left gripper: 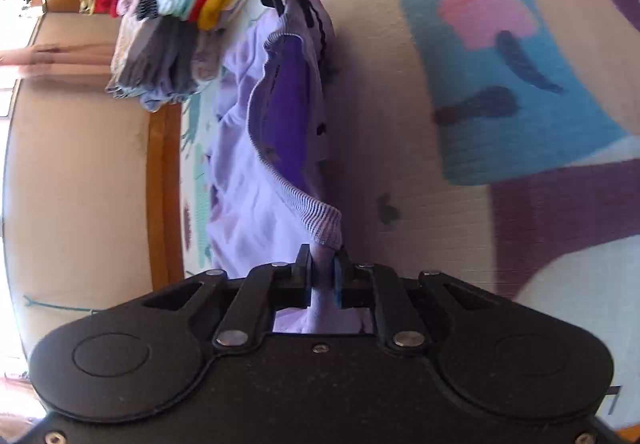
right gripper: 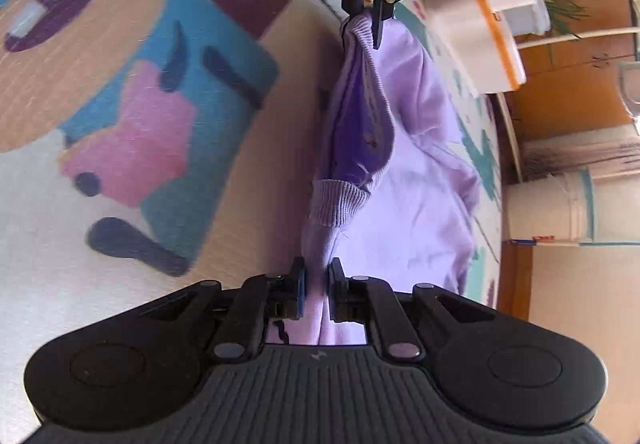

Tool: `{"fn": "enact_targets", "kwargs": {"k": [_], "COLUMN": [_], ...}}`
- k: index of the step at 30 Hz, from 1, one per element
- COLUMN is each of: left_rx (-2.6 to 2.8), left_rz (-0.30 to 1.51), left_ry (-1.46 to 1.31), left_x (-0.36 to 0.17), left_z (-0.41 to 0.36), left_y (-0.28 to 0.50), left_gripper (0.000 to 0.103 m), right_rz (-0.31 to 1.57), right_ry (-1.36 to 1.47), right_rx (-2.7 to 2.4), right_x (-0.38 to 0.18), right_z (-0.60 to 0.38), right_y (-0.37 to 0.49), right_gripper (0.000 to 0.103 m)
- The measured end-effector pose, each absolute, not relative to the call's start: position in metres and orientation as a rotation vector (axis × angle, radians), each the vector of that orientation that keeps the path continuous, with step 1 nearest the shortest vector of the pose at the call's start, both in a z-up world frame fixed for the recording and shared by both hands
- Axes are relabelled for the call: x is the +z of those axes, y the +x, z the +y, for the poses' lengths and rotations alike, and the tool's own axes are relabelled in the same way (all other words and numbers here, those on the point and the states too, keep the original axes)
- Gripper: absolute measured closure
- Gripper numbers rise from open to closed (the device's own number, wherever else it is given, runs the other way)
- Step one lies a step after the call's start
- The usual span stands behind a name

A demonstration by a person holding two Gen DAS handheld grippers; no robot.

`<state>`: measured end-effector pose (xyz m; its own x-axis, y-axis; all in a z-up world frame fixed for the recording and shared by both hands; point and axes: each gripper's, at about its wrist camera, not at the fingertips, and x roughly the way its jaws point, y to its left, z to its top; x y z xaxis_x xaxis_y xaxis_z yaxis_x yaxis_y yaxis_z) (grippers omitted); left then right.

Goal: Fold clothes
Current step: 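Raise and flip the sweatshirt with both tools, laying it face down, then open both tools and release the flipped sweatshirt on the mat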

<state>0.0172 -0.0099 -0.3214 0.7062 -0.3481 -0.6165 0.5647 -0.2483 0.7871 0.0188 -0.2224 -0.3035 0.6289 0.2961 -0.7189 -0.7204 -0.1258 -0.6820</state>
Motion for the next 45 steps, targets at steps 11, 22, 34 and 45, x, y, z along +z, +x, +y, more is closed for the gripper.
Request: {"fn": "enact_targets", "kwargs": {"k": [11, 22, 34, 45], "left_rx": [-0.854, -0.908, -0.834, -0.813], "left_rz": [0.238, 0.665, 0.805, 0.795], "left_ry": [1.452, 0.788, 0.663, 0.715], "left_x": [-0.341, -0.263, -0.296, -0.306], "left_z": [0.012, 0.017, -0.018, -0.021], "left_y": [-0.018, 0.024, 0.055, 0.049], "left_gripper": [0.090, 0.071, 0.071, 0.076], "right_rz": [0.467, 0.744, 0.746, 0.750], "right_ry": [-1.358, -0.665, -0.772, -0.814], "right_rx": [1.069, 0.990, 0.965, 1.007], "right_x": [-0.299, -0.236, -0.282, -0.270], "right_z": [-0.221, -0.237, -0.194, -0.188], "right_y": [-0.018, 0.031, 0.050, 0.044], "right_gripper": [0.076, 0.070, 0.077, 0.079]}}
